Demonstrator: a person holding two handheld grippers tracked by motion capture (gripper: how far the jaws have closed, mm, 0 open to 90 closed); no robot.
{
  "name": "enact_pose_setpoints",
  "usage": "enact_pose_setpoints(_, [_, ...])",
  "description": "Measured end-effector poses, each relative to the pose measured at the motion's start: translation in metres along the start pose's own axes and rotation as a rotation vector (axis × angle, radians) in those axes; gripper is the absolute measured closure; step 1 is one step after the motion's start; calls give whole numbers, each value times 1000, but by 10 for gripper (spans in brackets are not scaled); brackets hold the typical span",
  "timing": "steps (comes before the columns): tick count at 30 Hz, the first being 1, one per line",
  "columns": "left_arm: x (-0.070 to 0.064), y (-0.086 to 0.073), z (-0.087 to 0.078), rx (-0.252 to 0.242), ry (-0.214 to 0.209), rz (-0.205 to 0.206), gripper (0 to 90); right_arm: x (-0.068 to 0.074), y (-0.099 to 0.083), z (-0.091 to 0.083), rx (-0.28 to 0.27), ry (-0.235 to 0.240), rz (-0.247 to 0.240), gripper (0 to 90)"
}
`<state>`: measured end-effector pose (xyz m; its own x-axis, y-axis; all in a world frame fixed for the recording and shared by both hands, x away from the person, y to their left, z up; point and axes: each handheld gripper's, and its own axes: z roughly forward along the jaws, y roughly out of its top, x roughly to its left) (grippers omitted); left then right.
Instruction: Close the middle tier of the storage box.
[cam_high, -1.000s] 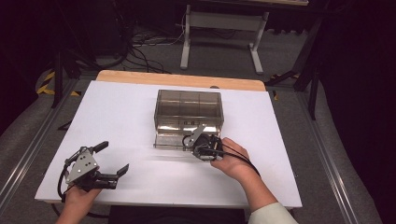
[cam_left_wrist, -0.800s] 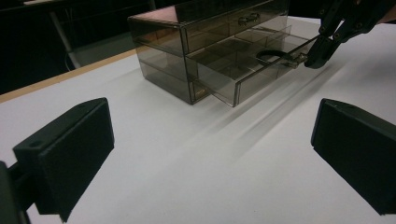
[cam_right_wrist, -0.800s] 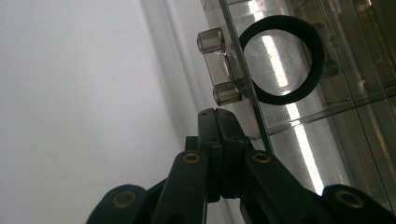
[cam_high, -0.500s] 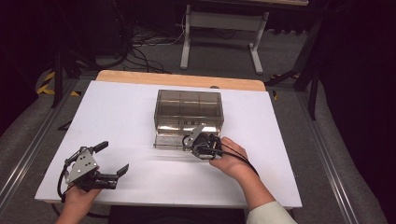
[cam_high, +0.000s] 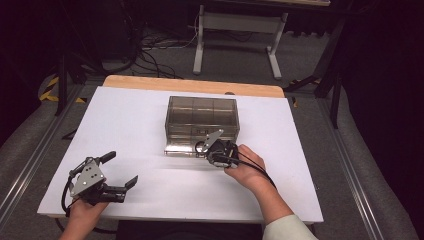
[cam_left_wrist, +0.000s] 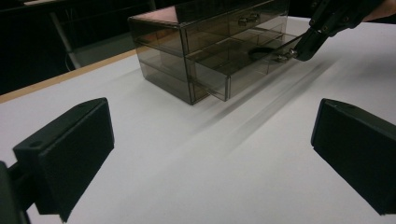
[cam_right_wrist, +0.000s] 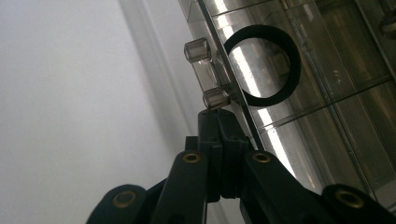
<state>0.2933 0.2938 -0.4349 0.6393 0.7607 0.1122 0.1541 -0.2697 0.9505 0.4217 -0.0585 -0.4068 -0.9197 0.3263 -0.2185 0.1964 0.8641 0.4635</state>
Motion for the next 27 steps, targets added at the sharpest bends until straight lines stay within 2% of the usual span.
enact_pose_setpoints(2, [1,0,0,1,10,17,2,-2,-1,1,-11,-11,6,900])
enact_pose_setpoints(6, [1,0,0,0,6,8,2,-6,-1,1,-38,-41,30,900])
enact_pose_setpoints(8, [1,0,-1,0,10,16,2,-7,-1,1,-46,-59,39,900])
enact_pose_setpoints(9, [0,0,0,-2,1,1,2,-7,-2,1,-55,-66,45,900])
enact_pose_setpoints(10, [1,0,-1,0,9,16,2,-8,-2,1,-63,-71,49,900])
enact_pose_setpoints(13, [1,0,-1,0,9,17,2,-10,-2,2,-76,-92,63,900])
enact_pose_setpoints(15, [1,0,-1,-1,9,16,2,-11,-2,3,-78,-101,73,900])
enact_pose_setpoints(16, [1,0,0,-2,1,2,2,-12,-2,3,-82,-106,74,900])
enact_pose_setpoints(27, [0,0,0,-1,-1,-1,2,-20,-3,7,-117,-144,120,900])
